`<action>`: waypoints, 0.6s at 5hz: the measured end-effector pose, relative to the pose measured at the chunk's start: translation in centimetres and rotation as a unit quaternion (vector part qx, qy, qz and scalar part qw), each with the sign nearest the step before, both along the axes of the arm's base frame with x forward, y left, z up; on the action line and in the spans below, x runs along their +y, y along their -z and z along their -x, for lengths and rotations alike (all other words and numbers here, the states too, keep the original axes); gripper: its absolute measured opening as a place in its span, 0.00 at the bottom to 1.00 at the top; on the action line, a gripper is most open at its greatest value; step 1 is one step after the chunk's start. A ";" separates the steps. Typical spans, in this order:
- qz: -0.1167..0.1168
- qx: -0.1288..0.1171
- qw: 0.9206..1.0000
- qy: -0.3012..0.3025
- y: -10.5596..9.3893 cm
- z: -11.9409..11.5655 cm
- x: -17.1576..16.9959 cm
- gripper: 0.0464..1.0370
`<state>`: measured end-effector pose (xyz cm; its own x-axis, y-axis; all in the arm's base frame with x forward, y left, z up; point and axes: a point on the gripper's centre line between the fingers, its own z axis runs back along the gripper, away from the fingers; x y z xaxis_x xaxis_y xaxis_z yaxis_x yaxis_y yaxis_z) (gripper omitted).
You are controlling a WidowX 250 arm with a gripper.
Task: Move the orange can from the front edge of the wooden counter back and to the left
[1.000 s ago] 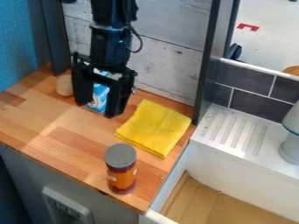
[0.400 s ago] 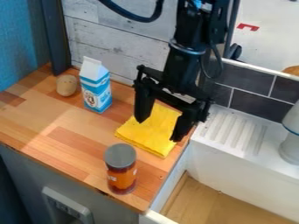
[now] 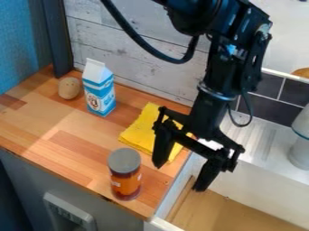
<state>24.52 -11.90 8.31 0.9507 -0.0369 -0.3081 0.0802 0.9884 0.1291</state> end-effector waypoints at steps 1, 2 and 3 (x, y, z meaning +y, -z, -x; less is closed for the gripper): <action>0.004 0.016 1.000 0.003 1.8 0.3 -0.2 0.96; 0.002 0.032 0.999 0.020 3.2 0.3 0.0 0.96; -0.016 0.026 0.999 0.013 3.5 -0.2 1.6 0.96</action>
